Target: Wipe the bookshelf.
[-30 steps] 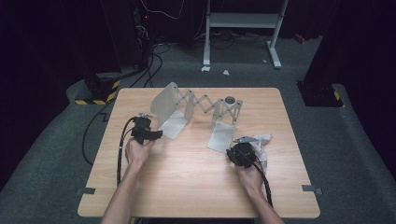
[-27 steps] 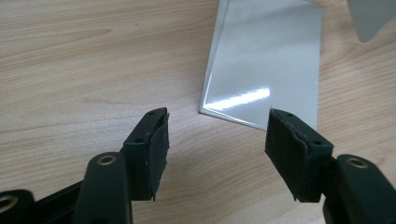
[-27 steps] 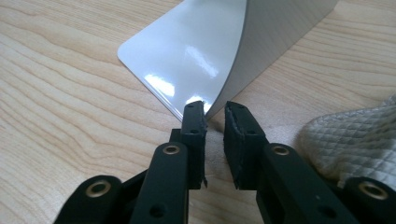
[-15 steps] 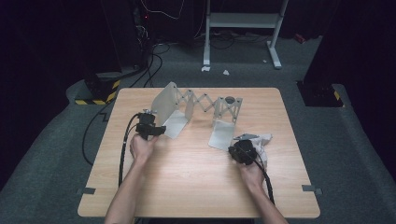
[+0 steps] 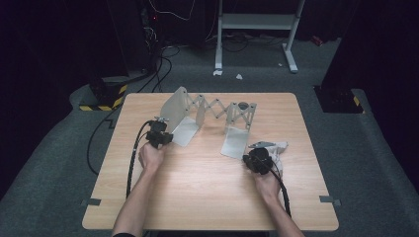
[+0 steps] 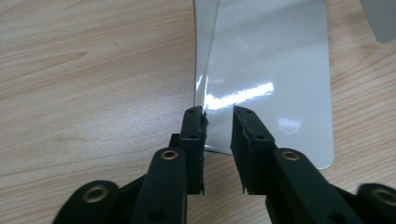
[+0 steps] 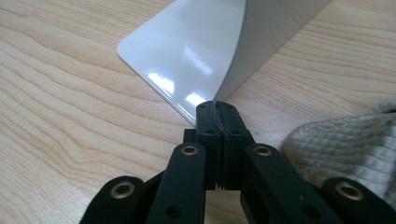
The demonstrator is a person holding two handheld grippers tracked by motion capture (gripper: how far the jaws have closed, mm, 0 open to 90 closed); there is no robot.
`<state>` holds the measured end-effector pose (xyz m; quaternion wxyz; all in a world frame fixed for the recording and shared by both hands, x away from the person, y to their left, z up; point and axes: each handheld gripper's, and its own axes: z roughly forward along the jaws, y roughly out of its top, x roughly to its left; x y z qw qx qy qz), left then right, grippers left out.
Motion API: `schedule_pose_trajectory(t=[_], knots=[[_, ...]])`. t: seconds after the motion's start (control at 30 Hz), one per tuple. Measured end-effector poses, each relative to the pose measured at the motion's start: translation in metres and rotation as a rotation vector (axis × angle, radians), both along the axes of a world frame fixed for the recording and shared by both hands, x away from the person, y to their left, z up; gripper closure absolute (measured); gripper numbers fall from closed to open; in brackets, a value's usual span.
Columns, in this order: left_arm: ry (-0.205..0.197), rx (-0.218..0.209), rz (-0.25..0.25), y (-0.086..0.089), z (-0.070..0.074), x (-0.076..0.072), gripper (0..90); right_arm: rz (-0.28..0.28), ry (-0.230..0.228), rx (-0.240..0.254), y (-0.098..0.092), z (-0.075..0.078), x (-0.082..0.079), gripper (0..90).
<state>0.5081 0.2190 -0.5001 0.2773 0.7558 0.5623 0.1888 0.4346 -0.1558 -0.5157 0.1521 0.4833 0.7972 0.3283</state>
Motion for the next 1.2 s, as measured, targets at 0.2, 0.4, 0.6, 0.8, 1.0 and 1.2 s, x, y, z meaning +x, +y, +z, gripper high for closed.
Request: schedule_pose_trajectory(t=[0.2,0.4,0.6,0.8,1.0,1.2], knots=[[-0.009,-0.002,0.000,-0.001,-0.003,0.000,80.4,-0.007,0.017,0.020,-0.006,0.001,0.001,86.4],[-0.027,-0.020,0.019,0.007,0.000,-0.001,70.4,0.007,0.015,0.055,-0.007,0.002,-0.003,76.3],[-0.029,0.008,0.020,0.008,0.001,0.005,61.3,-0.016,-0.010,0.073,0.002,0.006,0.004,67.4],[-0.033,-0.024,0.021,0.008,-0.001,0.008,64.4,-0.042,0.000,0.037,0.002,0.006,0.012,74.5],[-0.022,-0.032,0.013,0.005,-0.006,0.010,73.8,-0.043,0.006,0.036,0.000,0.005,0.014,75.7],[-0.002,-0.043,0.006,0.006,-0.010,0.010,85.8,-0.050,0.017,0.042,-0.004,0.004,0.016,76.9]])
